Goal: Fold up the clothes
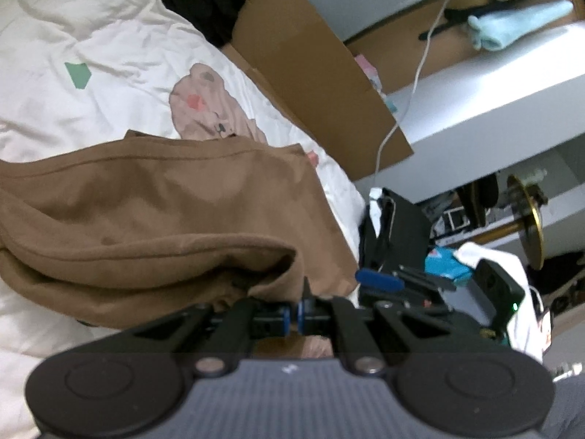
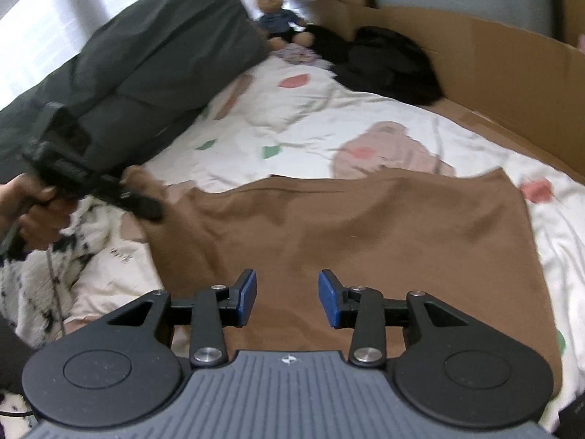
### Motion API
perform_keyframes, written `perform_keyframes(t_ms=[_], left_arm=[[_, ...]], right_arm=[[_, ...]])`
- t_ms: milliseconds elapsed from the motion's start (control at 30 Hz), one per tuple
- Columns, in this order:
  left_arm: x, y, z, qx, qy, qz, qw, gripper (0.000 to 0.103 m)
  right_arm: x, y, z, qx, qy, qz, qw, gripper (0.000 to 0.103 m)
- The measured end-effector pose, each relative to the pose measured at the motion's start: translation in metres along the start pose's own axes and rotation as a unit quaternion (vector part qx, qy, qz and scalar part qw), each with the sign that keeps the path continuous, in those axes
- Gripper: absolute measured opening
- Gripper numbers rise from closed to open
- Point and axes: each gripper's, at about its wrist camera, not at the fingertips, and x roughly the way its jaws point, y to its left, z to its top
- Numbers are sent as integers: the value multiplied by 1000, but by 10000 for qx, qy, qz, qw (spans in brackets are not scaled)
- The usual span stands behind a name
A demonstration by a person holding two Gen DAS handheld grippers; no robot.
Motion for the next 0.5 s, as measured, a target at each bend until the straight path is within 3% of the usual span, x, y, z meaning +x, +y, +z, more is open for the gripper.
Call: perform_keyframes(t_ms=[267, 500], left_arm=[[1, -1, 3, -344, -42, 5, 9994, 4], [2, -9, 7, -345, 63, 149, 9993, 4]], right_arm=[[24, 48, 14, -594, 12, 391, 9975, 45], [44, 83, 27, -1113, -3, 461, 9927, 46]])
